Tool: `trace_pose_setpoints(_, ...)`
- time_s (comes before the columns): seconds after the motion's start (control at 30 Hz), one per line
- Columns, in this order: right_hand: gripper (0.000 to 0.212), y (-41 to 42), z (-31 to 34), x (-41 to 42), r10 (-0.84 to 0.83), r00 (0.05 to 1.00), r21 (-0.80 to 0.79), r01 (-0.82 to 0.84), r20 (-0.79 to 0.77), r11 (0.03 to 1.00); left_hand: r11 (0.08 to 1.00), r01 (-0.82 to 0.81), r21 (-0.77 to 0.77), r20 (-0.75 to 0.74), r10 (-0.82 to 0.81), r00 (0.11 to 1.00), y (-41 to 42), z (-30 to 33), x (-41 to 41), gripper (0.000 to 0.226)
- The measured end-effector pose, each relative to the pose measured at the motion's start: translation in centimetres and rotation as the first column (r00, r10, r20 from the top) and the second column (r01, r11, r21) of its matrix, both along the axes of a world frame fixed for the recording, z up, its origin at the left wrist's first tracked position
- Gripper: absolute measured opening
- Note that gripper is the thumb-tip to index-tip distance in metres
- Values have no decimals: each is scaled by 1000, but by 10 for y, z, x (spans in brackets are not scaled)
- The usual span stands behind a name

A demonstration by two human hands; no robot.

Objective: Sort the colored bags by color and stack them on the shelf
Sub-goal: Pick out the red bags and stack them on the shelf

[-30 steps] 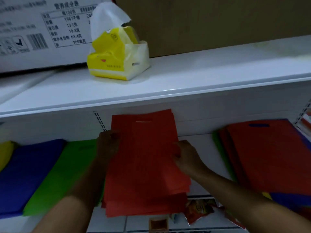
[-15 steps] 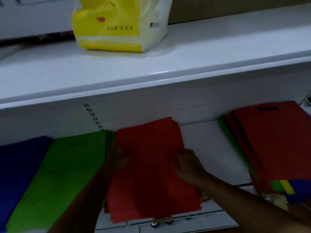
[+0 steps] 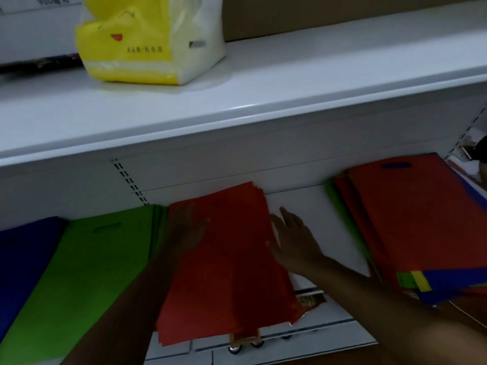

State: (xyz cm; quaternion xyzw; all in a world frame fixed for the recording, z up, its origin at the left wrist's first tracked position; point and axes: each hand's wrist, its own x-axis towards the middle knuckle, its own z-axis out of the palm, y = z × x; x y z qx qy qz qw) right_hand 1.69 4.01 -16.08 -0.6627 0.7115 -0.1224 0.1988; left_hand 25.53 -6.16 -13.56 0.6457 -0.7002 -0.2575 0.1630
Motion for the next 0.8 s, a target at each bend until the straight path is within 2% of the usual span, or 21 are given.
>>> trace_pose_setpoints(0.17, 75, 16, 19, -51, -44, 990, -5, 44, -134, 999, 981, 127, -146, -58, -137, 989, 19, 42, -73, 63)
trace_pose_setpoints(0.33, 74, 41, 39, -115, -126, 979, -35, 122, -161, 992, 954, 179, -242, -86, -205, 975, 36, 72, -156, 60)
trace_pose_setpoints(0.53, 72, 77, 42, -218, -275, 951, -44, 271, -142, 961, 903, 307, -299, -38, -333, 942, 62, 82, -263, 61)
trace_pose_setpoints(0.73, 75, 110, 32, -310, -421, 901, 7, 424, -102, 906, 921, 342, -185, -31, -354, 935, 83, 64, -343, 62)
trace_pose_setpoints(0.8, 77, 115, 26, -331, -458, 883, 39, 464, -100, 885, 930, 346, -119, -42, -353, 935, 89, 57, -358, 53)
